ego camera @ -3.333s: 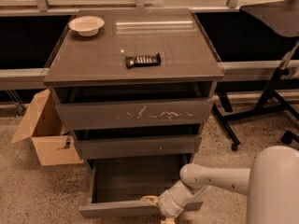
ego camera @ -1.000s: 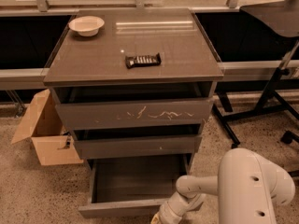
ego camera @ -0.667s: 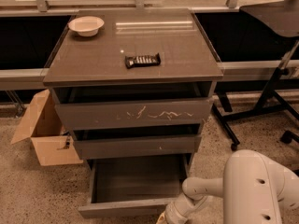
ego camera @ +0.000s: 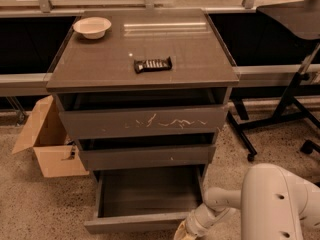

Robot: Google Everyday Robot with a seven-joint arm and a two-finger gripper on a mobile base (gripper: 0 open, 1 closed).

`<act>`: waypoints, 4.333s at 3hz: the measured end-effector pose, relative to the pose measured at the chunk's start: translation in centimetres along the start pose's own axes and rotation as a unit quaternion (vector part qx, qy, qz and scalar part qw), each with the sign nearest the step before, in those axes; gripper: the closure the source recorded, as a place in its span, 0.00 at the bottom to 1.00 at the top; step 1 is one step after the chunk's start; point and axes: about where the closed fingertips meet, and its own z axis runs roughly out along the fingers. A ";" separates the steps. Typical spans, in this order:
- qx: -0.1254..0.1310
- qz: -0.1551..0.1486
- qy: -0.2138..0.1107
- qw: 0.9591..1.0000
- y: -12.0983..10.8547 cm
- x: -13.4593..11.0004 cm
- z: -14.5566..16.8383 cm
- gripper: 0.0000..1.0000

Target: Close bottom drawer

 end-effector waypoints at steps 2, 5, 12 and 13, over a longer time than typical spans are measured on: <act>0.026 -0.006 0.009 1.000 -3.9 1.3 -1.6 0.74; 0.027 -0.006 0.009 1.000 -4.0 1.3 -1.6 0.05; 0.091 -0.001 0.039 0.995 -8.6 3.5 -4.5 0.88; 0.094 -0.001 0.039 0.995 -8.8 3.5 -4.5 1.00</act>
Offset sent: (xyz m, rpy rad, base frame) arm 0.0622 -0.0253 -0.0073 -0.0267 -0.0847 -0.0293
